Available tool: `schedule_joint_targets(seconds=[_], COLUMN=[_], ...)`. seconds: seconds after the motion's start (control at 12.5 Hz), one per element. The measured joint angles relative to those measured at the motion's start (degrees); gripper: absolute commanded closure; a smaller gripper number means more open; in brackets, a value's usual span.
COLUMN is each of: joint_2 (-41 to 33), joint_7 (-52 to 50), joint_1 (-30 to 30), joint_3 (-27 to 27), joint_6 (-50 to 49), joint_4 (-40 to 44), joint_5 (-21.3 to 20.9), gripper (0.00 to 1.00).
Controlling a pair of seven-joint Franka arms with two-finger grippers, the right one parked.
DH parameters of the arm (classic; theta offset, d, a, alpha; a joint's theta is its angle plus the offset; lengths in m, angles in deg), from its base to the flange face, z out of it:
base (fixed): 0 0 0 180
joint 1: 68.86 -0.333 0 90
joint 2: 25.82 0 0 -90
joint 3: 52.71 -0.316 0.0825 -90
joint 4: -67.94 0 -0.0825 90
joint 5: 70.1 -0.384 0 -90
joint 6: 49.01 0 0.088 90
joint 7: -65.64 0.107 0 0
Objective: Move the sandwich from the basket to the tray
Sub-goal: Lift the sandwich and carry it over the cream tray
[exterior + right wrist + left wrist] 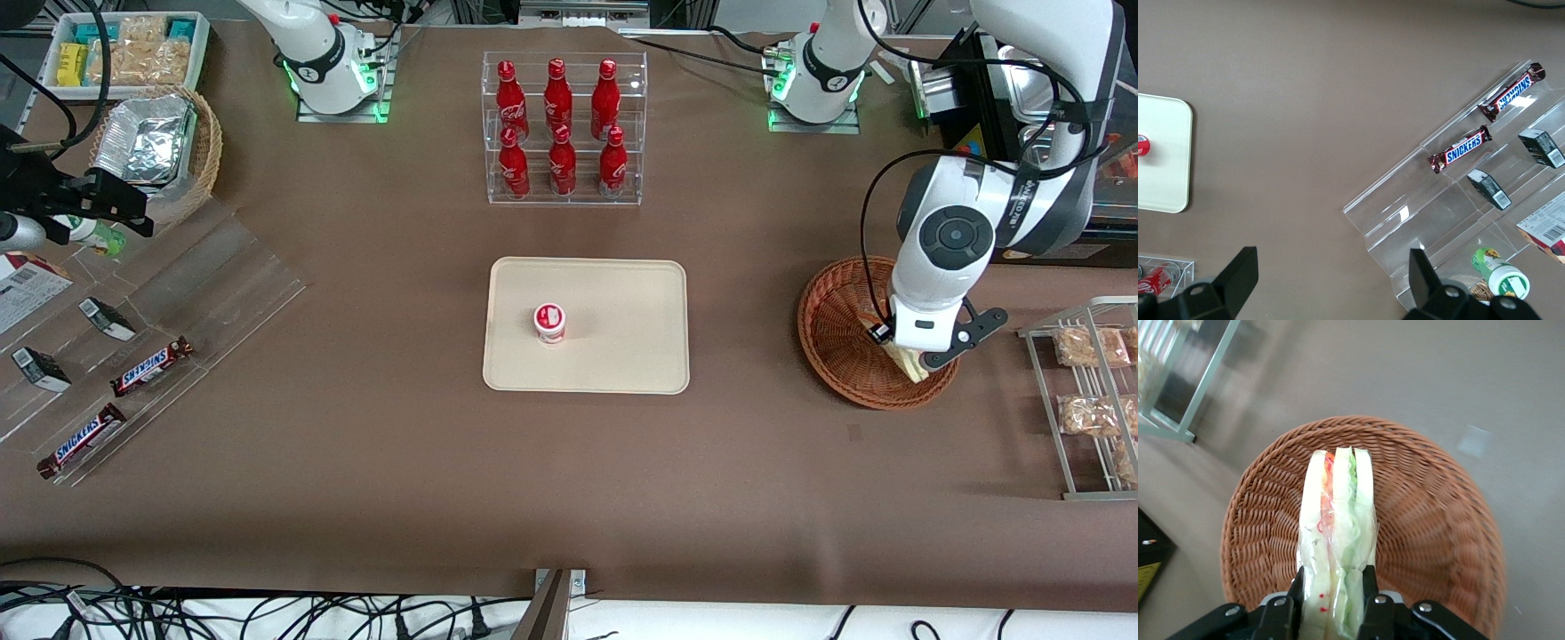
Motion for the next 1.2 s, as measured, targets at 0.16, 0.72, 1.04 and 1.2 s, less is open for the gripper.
schedule_joint_targets(seconds=[0.16,0.72,1.04,1.2], joint_2=[-0.1,1.2,8.5,10.5], joint_7=[6.2,12.0,7.7,5.4], joint_1=[0.3,2.7,10.5,12.7], joint_3=[3.0,16.1,17.4,17.5], joint_6=[-8.9,-18.5,-12.9,-9.6], joint_4=[6.8,16.3,18.9,19.9], joint_5=[4.6,11.1,11.3,11.3], gripper=[0.65,0.63,0.63,0.63])
